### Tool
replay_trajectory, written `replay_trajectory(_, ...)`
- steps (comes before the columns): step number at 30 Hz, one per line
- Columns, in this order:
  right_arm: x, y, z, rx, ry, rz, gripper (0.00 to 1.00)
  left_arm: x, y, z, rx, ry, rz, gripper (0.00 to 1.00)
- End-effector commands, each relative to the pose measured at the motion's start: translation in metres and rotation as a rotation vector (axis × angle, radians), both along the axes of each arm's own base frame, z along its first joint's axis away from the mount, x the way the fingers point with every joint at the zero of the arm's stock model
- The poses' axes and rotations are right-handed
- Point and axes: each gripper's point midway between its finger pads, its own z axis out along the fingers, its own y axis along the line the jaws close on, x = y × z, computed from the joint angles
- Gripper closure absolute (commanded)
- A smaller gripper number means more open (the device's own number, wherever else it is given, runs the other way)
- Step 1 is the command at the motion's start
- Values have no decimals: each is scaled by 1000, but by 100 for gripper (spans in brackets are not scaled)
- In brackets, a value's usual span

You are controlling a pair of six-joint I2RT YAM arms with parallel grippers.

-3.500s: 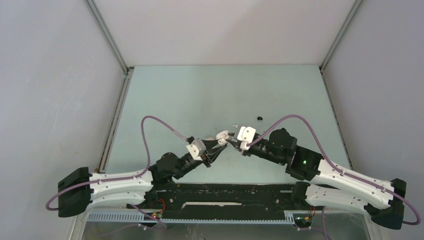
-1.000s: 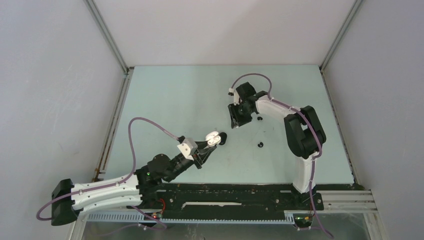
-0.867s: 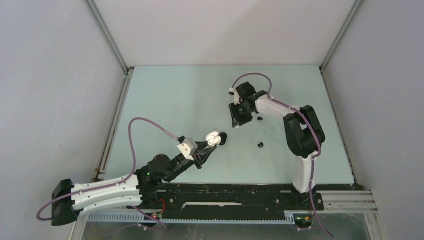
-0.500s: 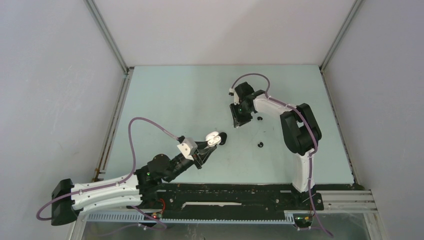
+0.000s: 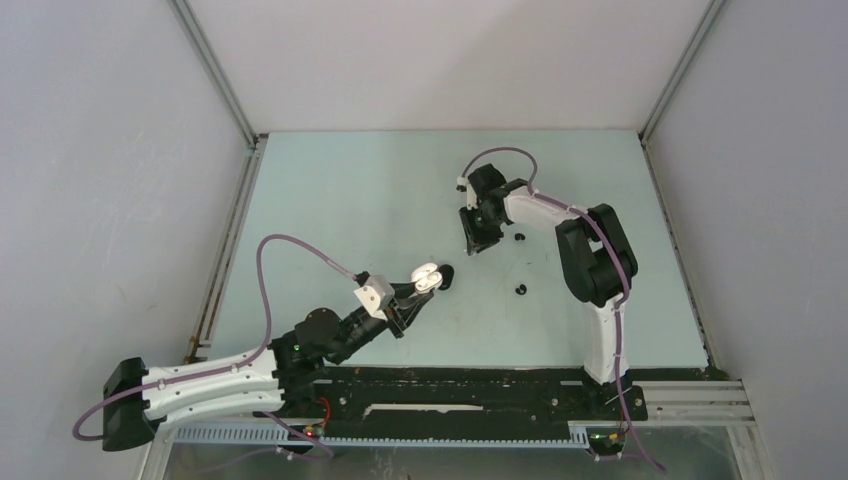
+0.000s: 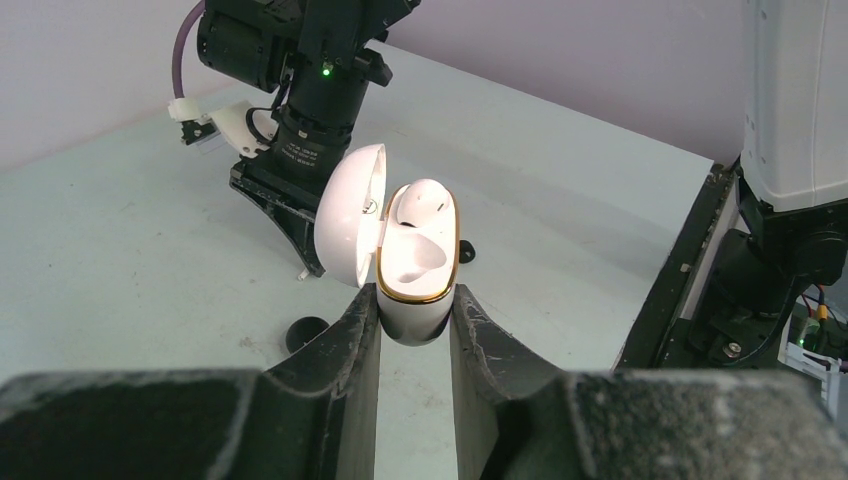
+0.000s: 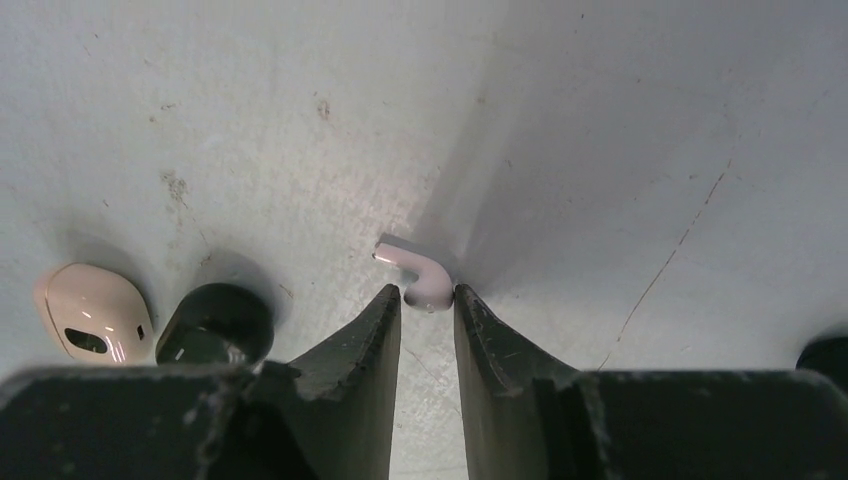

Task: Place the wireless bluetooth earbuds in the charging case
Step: Pick up the earbud from the center of the board.

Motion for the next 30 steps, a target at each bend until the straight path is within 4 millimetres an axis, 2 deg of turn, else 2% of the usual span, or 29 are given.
replay_trajectory(1, 12, 6, 2, 12, -18, 5, 70, -3, -2, 20, -60, -11, -13, 100)
replay_trajectory(6, 13, 7, 1, 19, -12, 6, 69, -3, -2, 19, -59, -7, -12, 100)
replay_trajectory(10, 12, 5, -1, 5, -11, 5, 72, -3, -3, 18, -57, -6, -14, 100)
replay_trajectory(14, 9, 3, -2, -5, -9, 13, 83, -3, -3, 18, -55, -4, -13, 100)
replay_trajectory(17, 5, 3, 5, -2, -25, 28, 93, -3, -4, 16, -53, -1, -15, 100)
replay_trajectory(21, 0, 0, 38, 2, -103, 81, 100, -2, -4, 13, -47, 1, -11, 100)
replay_trajectory(26, -6, -12, 105, 9, -289, 197, 100, 1, -5, 6, -47, 11, 2, 100)
replay_trajectory(30, -20, -23, 159, -4, -446, 330, 100, 4, -8, -1, -53, 22, 16, 100)
